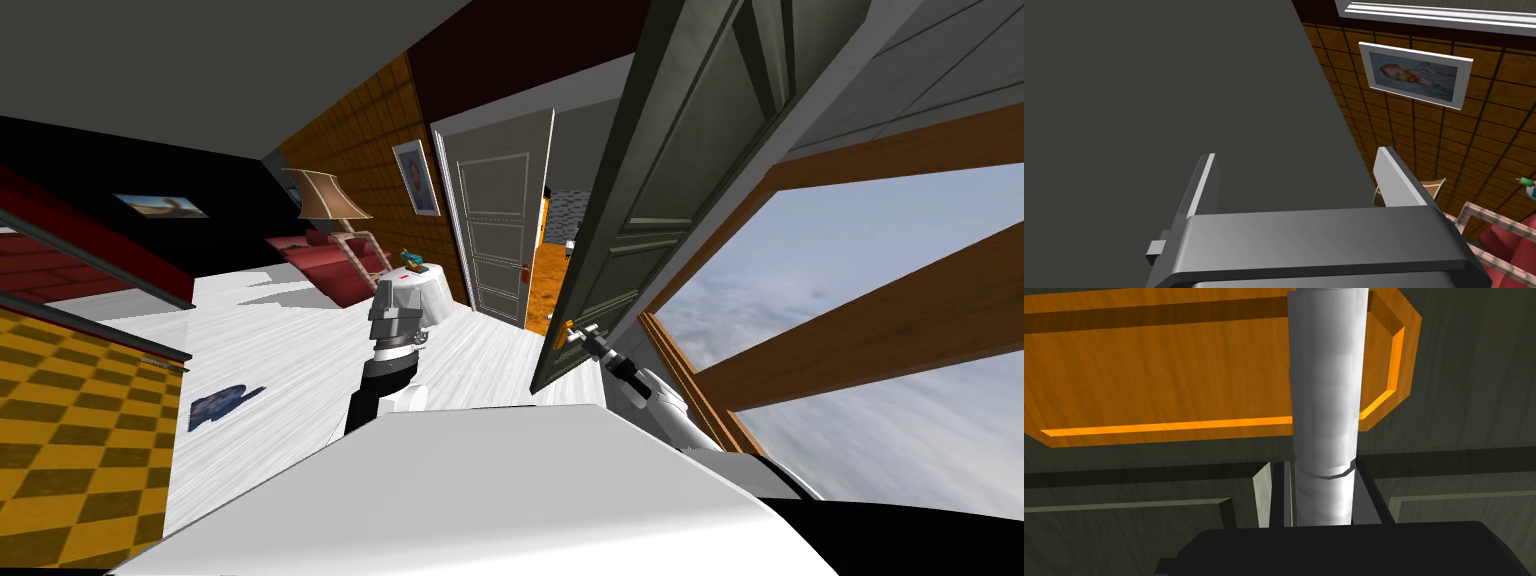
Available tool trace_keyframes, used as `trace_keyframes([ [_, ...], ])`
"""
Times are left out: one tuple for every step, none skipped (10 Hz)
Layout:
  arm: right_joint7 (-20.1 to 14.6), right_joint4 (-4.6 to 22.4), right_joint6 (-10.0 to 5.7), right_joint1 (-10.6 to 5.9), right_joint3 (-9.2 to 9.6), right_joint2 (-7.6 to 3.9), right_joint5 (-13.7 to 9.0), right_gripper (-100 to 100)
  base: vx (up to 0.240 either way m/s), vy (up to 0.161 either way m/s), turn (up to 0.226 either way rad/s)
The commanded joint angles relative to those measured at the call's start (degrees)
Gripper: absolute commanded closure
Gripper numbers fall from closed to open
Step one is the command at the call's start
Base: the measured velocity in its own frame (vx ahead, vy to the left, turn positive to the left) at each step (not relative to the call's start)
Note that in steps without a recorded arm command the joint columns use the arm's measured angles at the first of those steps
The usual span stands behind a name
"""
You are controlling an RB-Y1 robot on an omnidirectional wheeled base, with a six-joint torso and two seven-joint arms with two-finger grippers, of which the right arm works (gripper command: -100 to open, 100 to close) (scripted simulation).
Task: Pull the door open
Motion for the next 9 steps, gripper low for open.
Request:
trace_keyframes([
  [-0.1,0.0,-2.18,0.74,0.12,0.48,0.7,100,0.018,0.046,0.024],
  [-0.1,0.2,-2.83,0.84,-0.06,0.45,0.9,100,0.009,0.051,0.008],
  [-0.2,0.4,-3.53,0.95,-0.25,0.4,1.1,100,0.008,0.044,-0.001],
  [-0.2,0.6,-4.23,1.07,-0.44,0.35,1.3,100,0.007,0.033,0.001],
  [-0.2,0.8,-4.93,1.18,-0.64,0.31,1.6,100,0.017,0.022,0.008],
  [-0.2,1.1,-5.65,1.3,-0.84,0.25,1.8,100,0.024,0.018,0.011],
  [-0.3,1.3,-6.39,1.43,-1.04,0.19,2.0,100,0.016,0.023,-0.003],
  [-0.3,1.5,-7.14,1.56,-1.25,0.14,2.2,100,0.011,0.021,0.005],
  [-0.3,2.0,-8.63,1.82,-1.68,0.01,2.7,100,0.022,0.036,0.016],
])
